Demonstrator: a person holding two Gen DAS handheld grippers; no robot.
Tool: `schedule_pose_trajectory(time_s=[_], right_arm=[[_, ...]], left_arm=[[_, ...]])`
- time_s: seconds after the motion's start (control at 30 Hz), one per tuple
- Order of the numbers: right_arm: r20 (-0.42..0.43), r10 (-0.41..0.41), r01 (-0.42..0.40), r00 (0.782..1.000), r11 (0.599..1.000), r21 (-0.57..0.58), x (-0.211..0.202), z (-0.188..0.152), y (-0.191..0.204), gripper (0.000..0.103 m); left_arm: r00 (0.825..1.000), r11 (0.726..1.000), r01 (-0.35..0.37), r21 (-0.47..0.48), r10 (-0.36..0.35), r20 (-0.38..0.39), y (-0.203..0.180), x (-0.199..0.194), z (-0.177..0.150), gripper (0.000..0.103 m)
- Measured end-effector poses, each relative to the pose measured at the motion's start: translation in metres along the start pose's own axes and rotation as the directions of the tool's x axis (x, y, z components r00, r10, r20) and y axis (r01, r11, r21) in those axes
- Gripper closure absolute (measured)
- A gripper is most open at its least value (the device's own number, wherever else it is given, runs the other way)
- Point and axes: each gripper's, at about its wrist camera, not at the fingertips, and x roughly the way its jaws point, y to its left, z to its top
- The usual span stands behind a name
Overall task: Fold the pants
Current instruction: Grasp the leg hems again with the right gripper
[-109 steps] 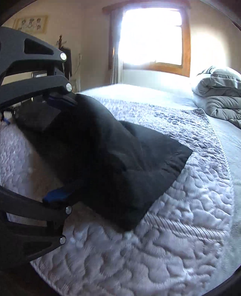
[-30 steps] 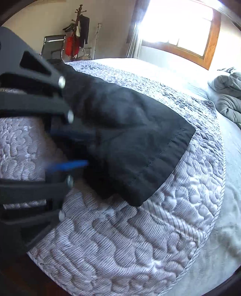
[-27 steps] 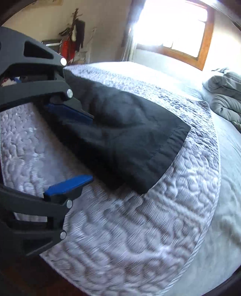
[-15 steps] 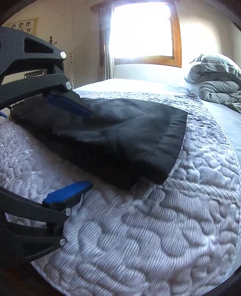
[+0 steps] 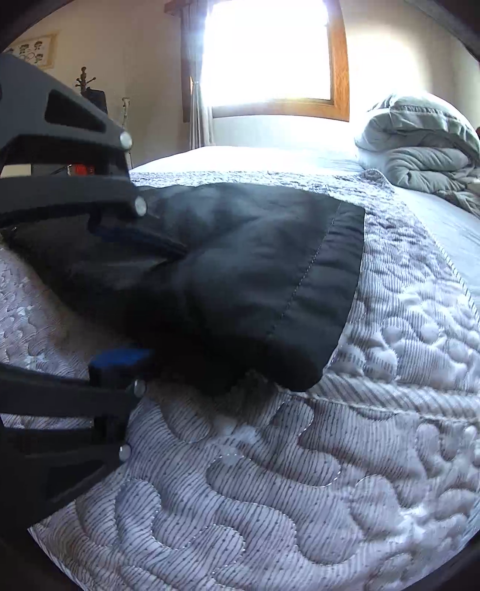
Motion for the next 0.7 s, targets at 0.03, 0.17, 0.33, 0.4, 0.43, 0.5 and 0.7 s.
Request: schedule_pose_trajectory(time_s=[0.03, 0.17, 0.33, 0.4, 0.43, 0.5, 0.7], right_arm=[[-0.001, -0.002, 0.002, 1.0, 1.0, -0.021, 0.0, 0.001, 0.003, 0.07], [0.007, -0.018, 0.018, 1.0, 0.991, -0.131, -0.004, 0.003, 0.022, 0.088], [0.026, 0.019, -0.013, 0.999, 0.975, -0.222, -0.022, 0.001, 0.048, 0.092], [0.038, 0.046, -0.036, 0.998, 0.972, -0.232, -0.034, 0.003, 0.054, 0.093], [0.047, 0.049, -0.036, 0.998, 0.97, -0.239, -0.04, 0.004, 0.057, 0.093], [0.066, 0.047, -0.029, 0.997, 0.967, -0.253, -0.052, 0.008, 0.06, 0.093], [0.13, -0.006, 0.035, 0.992, 0.974, -0.224, -0.073, 0.026, 0.046, 0.093]], left_arm=[[1.0, 1.0, -0.002, -0.001, 0.002, -0.002, -0.001, 0.003, 0.0, 0.011], [1.0, 1.0, -0.005, -0.005, 0.005, -0.013, -0.004, 0.017, 0.002, 0.01], [1.0, 1.0, 0.0, -0.02, 0.0, -0.005, -0.006, 0.022, 0.006, 0.01], [1.0, 1.0, 0.0, -0.027, 0.0, 0.005, -0.002, 0.015, 0.01, 0.01], [1.0, 0.999, 0.011, -0.034, -0.01, 0.016, -0.001, 0.012, 0.011, 0.01], [0.999, 0.999, 0.03, -0.041, -0.029, 0.037, -0.001, 0.007, 0.014, 0.01], [0.999, 1.0, 0.028, 0.012, -0.028, 0.034, -0.013, 0.014, 0.018, 0.01]])
